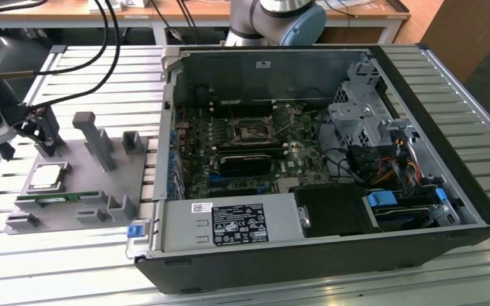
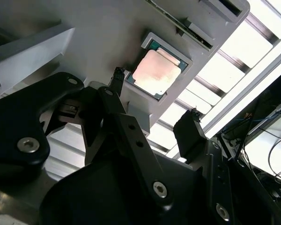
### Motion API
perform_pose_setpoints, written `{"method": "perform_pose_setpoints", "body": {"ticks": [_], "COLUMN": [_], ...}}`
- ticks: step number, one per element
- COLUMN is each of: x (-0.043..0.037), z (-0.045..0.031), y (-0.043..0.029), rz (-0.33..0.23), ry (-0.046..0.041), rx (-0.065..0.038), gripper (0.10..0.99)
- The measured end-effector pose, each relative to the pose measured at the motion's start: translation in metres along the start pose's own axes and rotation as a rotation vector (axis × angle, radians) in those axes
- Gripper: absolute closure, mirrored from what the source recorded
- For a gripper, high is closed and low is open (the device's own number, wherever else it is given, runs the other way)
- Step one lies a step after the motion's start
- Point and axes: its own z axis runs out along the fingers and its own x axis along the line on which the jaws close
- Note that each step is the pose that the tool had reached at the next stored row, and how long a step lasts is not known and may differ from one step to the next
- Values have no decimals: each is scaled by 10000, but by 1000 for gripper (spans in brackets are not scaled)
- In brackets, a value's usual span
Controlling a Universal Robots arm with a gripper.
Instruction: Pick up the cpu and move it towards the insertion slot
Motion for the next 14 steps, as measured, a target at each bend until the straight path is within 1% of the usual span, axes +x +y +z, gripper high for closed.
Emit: {"method": "perform_pose_setpoints", "body": {"ticks": [10, 14], "x": [0, 1], "z": [67, 107], "y": [-3, -5], "rz": [-1, 1], "ry": [0, 4], "rx": [0, 0], "gripper": [380, 380]}}
